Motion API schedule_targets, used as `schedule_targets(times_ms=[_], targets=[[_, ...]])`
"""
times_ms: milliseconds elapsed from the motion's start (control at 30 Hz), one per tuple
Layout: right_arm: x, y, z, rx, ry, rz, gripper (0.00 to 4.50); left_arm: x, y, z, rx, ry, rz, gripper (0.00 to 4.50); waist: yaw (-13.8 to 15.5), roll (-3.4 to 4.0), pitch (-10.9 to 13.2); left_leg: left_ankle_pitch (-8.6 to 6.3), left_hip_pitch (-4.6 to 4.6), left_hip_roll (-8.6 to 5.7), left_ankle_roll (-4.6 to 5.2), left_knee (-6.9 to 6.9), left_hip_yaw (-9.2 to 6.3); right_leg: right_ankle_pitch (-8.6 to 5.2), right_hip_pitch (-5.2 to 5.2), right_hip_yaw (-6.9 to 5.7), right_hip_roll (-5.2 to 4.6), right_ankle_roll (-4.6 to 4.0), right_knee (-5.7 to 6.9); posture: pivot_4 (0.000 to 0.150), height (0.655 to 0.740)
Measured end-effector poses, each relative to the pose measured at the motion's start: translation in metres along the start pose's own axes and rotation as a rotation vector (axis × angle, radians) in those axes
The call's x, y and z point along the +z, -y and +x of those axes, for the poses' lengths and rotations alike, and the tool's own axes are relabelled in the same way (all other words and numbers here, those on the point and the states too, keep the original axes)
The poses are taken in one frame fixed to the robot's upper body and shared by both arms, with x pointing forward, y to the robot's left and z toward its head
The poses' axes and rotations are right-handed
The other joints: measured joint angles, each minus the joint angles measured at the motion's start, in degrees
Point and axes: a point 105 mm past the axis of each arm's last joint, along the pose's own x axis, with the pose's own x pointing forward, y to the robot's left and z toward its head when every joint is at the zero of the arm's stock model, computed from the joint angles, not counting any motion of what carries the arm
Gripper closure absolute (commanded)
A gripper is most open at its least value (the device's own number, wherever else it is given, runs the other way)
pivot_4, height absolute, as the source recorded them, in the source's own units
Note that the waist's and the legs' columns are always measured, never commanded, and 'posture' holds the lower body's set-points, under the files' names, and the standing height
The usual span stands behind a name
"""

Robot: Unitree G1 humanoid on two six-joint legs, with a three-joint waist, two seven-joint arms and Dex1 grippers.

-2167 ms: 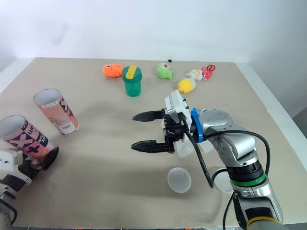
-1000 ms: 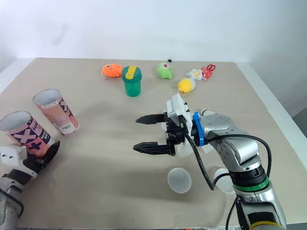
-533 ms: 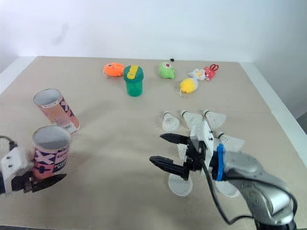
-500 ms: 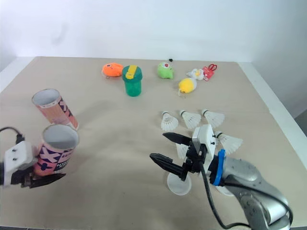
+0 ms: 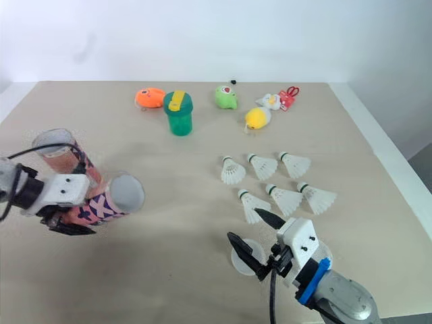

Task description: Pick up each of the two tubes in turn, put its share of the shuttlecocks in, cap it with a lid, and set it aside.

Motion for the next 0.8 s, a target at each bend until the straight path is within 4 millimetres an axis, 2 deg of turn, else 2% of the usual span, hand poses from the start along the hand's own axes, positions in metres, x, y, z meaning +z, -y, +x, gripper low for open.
schedule_targets(times_ms=[200, 300, 633, 800], targets=[[-0.008, 0.001, 0.003, -0.045, -0.021, 0.007, 0.0, -0.005, 0.001, 0.005, -0.024, -0.045, -0.008, 1.06, 0.04, -0.01, 0.0, 0.0, 0.0, 0.22, 0.0, 0.05, -0.13, 0.03, 0.02, 0.03, 0.31, -0.11, 0.04, 0.15, 0.74], [-0.018, 0.003, 0.007, -0.072, -0.035, 0.052, 0.0, -0.003, 0.0, 0.012, -0.037, -0.038, -0.02, 1.06, 0.04, -0.01, 0.0, 0.0, 0.01, 0.29, 0.0, 0.1, -0.12, 0.06, 0.03, 0.03, 0.39, -0.17, 0.06, 0.15, 0.74], [-0.04, 0.014, 0.022, -0.106, -0.064, 0.114, 0.0, 0.001, 0.0, 0.014, -0.031, -0.042, -0.016, 1.06, 0.02, -0.02, 0.0, 0.0, 0.04, 0.42, 0.0, 0.14, -0.08, 0.13, 0.02, 0.06, 0.54, -0.27, 0.1, 0.15, 0.74], [-0.043, 0.015, 0.028, -0.104, -0.063, 0.122, 0.0, -0.001, 0.006, 0.013, -0.007, -0.029, -0.061, 1.06, -0.07, 0.0, 0.0, 0.0, 0.05, 0.46, 0.0, 0.14, -0.09, 0.11, 0.0, 0.08, 0.58, -0.31, 0.15, 0.15, 0.74]])
